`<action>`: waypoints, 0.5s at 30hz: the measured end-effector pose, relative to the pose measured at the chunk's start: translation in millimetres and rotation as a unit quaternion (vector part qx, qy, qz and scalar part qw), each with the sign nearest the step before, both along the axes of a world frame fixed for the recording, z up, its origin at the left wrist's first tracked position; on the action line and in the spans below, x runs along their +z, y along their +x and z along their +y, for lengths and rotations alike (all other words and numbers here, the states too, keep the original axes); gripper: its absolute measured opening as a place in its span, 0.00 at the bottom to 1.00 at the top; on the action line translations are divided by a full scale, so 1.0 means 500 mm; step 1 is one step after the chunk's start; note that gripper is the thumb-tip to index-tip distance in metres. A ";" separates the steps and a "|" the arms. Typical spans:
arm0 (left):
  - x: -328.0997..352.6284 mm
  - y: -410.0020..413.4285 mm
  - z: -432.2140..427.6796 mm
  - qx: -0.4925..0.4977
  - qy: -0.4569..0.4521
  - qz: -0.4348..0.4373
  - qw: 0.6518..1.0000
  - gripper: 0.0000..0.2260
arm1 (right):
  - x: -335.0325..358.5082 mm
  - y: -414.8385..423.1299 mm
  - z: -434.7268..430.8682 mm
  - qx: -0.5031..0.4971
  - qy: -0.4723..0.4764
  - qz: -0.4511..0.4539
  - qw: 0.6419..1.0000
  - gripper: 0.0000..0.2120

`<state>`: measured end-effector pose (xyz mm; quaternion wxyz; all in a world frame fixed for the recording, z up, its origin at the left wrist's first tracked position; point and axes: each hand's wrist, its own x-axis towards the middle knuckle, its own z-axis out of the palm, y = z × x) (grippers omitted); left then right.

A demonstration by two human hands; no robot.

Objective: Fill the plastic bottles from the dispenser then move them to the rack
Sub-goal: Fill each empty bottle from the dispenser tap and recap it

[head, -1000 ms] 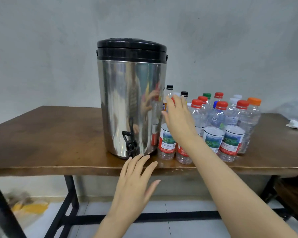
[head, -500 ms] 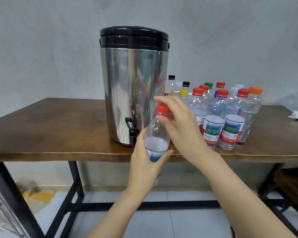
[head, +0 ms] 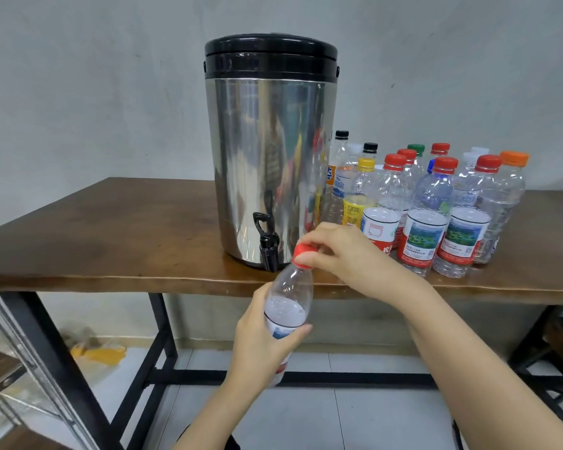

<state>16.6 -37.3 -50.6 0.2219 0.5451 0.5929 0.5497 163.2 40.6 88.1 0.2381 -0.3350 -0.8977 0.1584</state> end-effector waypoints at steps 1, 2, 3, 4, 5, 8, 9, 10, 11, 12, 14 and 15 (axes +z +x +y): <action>-0.006 -0.005 -0.002 -0.011 -0.011 -0.008 1.000 0.31 | 0.001 0.003 0.002 0.021 -0.019 -0.010 1.000 0.11; -0.012 -0.010 -0.005 -0.026 -0.027 -0.023 0.999 0.31 | 0.000 0.006 0.004 0.043 -0.042 -0.012 0.998 0.11; -0.018 -0.016 -0.006 -0.049 -0.048 -0.044 0.997 0.30 | -0.001 0.010 0.007 0.067 -0.066 -0.007 0.996 0.12; -0.023 -0.020 -0.009 -0.077 -0.072 -0.062 0.992 0.28 | -0.003 0.012 0.012 0.087 -0.085 0.002 0.993 0.13; -0.031 -0.024 -0.011 -0.102 -0.097 -0.076 0.987 0.27 | -0.006 0.015 0.017 0.099 -0.099 0.013 0.990 0.13; -0.060 -0.028 -0.013 -0.094 -0.137 -0.104 0.981 0.28 | -0.031 0.013 0.044 0.054 -0.086 0.029 0.994 0.14; -0.070 -0.030 -0.012 -0.065 -0.136 -0.118 0.982 0.29 | -0.044 0.010 0.055 0.012 -0.062 0.014 0.998 0.15; -0.079 -0.032 -0.011 -0.035 -0.132 -0.129 0.982 0.29 | -0.060 0.006 0.067 -0.036 -0.041 -0.009 0.998 0.15; -0.085 -0.034 -0.010 -0.009 -0.125 -0.134 0.983 0.30 | -0.078 0.003 0.078 -0.081 -0.028 -0.031 0.996 0.16; -0.089 -0.036 -0.008 0.008 -0.116 -0.132 0.984 0.32 | -0.097 0.001 0.089 -0.118 -0.022 -0.047 0.992 0.17; -0.094 -0.040 -0.002 0.025 -0.104 -0.118 0.987 0.34 | -0.136 -0.005 0.108 -0.164 -0.009 -0.075 0.984 0.17; -0.095 -0.042 0.002 0.031 -0.101 -0.111 0.988 0.34 | -0.152 -0.009 0.117 -0.176 0.001 -0.089 0.980 0.16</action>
